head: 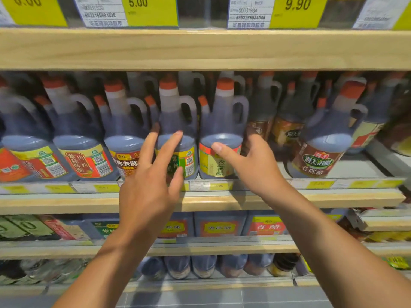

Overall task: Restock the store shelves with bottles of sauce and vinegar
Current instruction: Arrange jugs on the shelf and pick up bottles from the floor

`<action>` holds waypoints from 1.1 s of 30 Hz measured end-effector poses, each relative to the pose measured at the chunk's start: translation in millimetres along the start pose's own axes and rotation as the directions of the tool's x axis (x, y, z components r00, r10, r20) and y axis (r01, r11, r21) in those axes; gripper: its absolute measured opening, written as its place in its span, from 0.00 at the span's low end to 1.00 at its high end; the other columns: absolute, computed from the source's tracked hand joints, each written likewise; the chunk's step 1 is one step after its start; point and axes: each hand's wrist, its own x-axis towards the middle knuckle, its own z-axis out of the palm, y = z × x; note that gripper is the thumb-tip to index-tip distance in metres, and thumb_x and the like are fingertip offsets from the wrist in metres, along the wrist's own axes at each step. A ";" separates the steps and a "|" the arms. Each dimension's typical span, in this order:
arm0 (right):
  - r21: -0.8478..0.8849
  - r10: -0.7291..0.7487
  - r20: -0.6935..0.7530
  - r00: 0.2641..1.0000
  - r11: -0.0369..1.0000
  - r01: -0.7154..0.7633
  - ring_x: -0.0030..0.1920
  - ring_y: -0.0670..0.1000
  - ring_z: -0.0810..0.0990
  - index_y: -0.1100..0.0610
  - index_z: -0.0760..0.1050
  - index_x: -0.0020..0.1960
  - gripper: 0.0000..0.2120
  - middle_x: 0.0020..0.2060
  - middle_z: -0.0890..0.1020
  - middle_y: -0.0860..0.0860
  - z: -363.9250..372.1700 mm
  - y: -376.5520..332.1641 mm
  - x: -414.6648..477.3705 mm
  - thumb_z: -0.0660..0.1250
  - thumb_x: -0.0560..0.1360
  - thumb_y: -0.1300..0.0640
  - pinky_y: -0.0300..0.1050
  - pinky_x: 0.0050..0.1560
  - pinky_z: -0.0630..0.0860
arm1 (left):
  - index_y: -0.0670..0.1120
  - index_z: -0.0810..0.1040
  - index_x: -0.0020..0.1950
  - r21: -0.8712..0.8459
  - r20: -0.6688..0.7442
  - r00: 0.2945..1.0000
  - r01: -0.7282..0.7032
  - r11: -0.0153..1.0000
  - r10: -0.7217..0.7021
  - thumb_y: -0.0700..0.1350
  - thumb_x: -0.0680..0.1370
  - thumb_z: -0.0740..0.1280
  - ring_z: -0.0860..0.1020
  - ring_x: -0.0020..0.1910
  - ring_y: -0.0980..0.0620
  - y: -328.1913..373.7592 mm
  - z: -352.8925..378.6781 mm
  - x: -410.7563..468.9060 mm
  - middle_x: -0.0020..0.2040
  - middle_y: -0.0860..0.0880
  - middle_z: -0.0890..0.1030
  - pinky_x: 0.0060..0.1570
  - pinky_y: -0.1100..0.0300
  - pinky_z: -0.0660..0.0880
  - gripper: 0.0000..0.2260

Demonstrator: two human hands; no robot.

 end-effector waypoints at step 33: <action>-0.191 0.082 -0.187 0.979 0.974 -0.118 0.45 0.50 0.85 0.53 0.79 0.46 0.28 0.40 0.85 0.47 -117.6 38.2 -1.2 0.76 0.60 0.31 0.61 0.48 0.84 | 0.72 0.55 0.79 -0.144 0.052 0.997 0.061 0.988 -0.054 0.45 0.79 0.68 0.78 0.40 0.65 -1.1 15.9 -2.3 0.83 0.63 0.50 0.30 0.64 0.71 0.36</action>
